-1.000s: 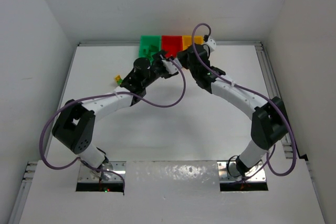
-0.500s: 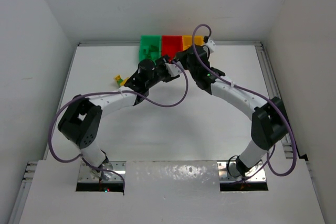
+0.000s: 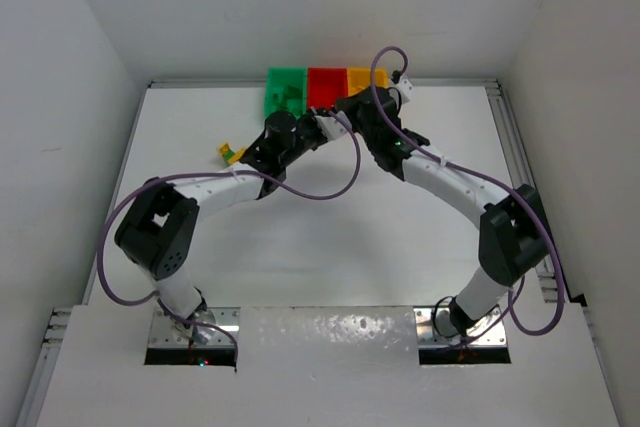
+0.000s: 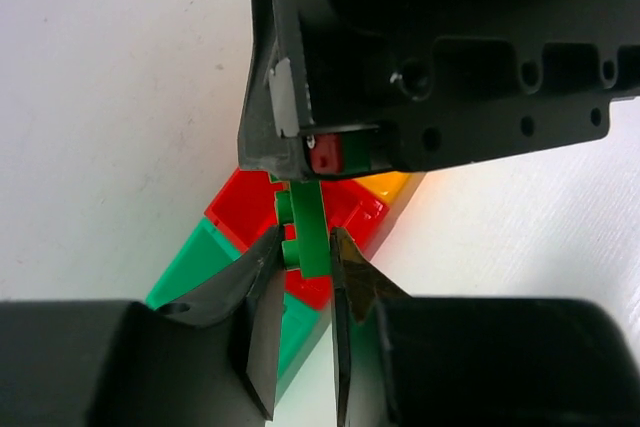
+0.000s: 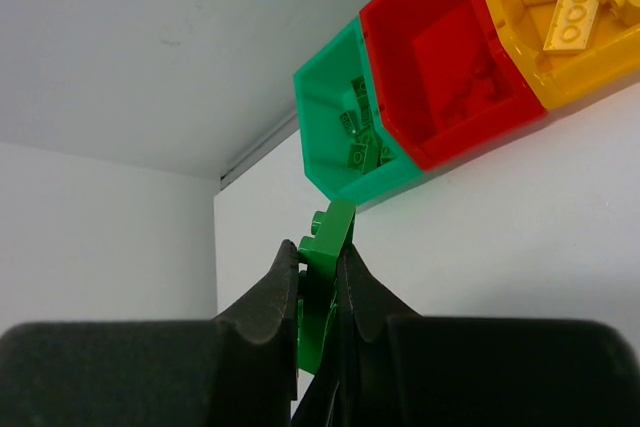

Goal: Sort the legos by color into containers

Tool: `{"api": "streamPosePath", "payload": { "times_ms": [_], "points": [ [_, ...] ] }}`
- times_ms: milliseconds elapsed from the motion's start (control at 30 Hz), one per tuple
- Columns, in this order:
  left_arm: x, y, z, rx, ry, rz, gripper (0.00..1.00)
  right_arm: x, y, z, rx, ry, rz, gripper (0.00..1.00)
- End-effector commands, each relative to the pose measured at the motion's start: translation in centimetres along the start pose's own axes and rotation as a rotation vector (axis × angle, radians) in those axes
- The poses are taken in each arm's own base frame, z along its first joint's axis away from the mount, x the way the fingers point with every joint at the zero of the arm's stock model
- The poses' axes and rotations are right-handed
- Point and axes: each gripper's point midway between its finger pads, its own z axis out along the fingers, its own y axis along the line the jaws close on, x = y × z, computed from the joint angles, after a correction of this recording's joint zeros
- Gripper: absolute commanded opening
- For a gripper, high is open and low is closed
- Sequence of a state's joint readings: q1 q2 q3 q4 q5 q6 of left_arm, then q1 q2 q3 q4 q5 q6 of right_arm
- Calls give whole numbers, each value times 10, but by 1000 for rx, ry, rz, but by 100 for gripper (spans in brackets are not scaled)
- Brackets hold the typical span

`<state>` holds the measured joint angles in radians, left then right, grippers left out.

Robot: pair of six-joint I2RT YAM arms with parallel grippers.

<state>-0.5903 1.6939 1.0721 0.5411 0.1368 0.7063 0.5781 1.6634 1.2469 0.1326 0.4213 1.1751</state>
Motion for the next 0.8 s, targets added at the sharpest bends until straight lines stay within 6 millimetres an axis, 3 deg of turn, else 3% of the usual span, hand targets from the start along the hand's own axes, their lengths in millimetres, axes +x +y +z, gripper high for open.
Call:
{"api": "streamPosePath", "payload": {
  "times_ms": [0, 67, 100, 200, 267, 433, 533, 567, 600, 633, 667, 700, 733, 767],
  "points": [
    [-34, 19, 7, -50, -100, -9, 0, 3, 18, -12, -71, 28, -3, 0],
    [-26, 15, 6, -28, -73, -17, 0, 1, 15, -12, -63, 21, -23, 14],
    [-23, 16, 5, -25, -62, -25, 0, -2, 15, -12, -63, 16, -38, 32],
    [-4, 15, 3, -10, 12, -78, 0, -20, -2, -10, -14, -3, -40, 52],
    [20, 15, 0, -1, 104, -127, 0, -39, -28, -9, 76, -35, -66, 54],
    [53, 30, -7, -17, 215, -169, 0, -71, -70, -12, 204, -100, -114, 60],
    [89, 44, 4, -25, 348, -269, 0, -82, -79, -19, 225, -141, -156, 61],
    [106, 59, 3, -53, 395, -306, 0, -82, -83, -20, 231, -139, -181, 61],
    [105, 80, 9, -96, 418, -364, 0, -83, -82, -22, 227, -141, -187, 61],
    [140, 84, 12, -112, 491, -408, 0, -81, -85, -23, 228, -132, -209, 61],
    [150, 94, 13, -149, 514, -430, 0, -80, -85, -23, 225, -126, -218, 61],
    [145, 112, 21, -190, 493, -459, 0, -80, -84, -23, 223, -121, -224, 61],
    [166, 113, 26, -200, 521, -474, 0, -79, -84, -23, 220, -117, -229, 61],
    [171, 115, 29, -209, 527, -477, 0, -78, -84, -23, 220, -115, -234, 61]
  ]
}}
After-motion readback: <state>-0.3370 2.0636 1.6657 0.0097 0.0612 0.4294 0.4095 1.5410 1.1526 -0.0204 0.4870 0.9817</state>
